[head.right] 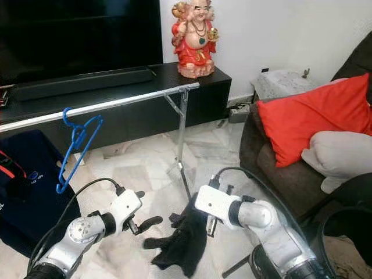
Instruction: Hang hanger
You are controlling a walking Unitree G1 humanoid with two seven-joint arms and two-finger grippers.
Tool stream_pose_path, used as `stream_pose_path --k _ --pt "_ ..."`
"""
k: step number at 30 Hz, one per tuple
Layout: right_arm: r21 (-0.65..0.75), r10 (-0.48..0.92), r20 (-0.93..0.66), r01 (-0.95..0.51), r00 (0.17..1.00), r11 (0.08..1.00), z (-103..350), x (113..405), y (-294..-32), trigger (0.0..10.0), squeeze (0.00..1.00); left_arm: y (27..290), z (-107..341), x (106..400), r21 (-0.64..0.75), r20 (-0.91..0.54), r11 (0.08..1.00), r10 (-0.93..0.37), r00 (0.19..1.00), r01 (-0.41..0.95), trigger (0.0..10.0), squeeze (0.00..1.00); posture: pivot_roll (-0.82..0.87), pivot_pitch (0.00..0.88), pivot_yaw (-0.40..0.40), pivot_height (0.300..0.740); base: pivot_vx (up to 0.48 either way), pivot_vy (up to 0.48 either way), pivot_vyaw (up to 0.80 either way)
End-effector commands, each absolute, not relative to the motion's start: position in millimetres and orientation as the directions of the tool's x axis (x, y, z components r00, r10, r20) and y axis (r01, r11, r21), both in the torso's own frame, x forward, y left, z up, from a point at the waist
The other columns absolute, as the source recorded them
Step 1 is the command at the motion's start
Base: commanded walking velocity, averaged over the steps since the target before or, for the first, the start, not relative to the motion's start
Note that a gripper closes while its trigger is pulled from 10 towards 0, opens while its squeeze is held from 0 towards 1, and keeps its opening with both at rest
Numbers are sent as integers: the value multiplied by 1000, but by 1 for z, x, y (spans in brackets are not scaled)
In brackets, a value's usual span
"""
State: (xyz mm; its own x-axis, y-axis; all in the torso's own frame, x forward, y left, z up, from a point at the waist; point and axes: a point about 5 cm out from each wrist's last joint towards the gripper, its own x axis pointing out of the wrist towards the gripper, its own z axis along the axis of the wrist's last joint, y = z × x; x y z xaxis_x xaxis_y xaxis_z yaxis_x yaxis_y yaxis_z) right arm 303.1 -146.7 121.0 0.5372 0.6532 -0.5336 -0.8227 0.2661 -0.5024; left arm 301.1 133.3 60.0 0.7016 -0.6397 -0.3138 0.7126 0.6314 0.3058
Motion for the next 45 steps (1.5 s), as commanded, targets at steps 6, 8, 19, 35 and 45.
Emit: stream_pose_path --k 6,8,19,35,45 --pt "-551 732 -483 -816 480 171 130 303 -137 10000 0 133 60 302 335 -319 626 -628 710 704 10000 0 14 56 23 740 0 0 0" --pt "-556 741 -482 -817 467 153 130 302 -135 10000 0 132 61 302 340 -314 628 -625 714 700 10000 0 14 56 23 740 0 0 0" --pt "-634 685 -600 -768 413 -92 120 305 -138 10000 0 131 62 303 355 -302 633 -619 725 688 10000 0 14 60 20 740 0 0 0" --pt "-740 714 -497 -670 493 -52 138 325 -129 10000 0 124 64 302 376 -305 596 -644 702 710 10000 0 16 63 17 740 0 0 0" --pt "-770 756 -431 -637 492 -25 156 329 -119 10000 0 122 65 305 398 -299 594 -637 710 700 10000 0 19 62 14 740 0 0 0"
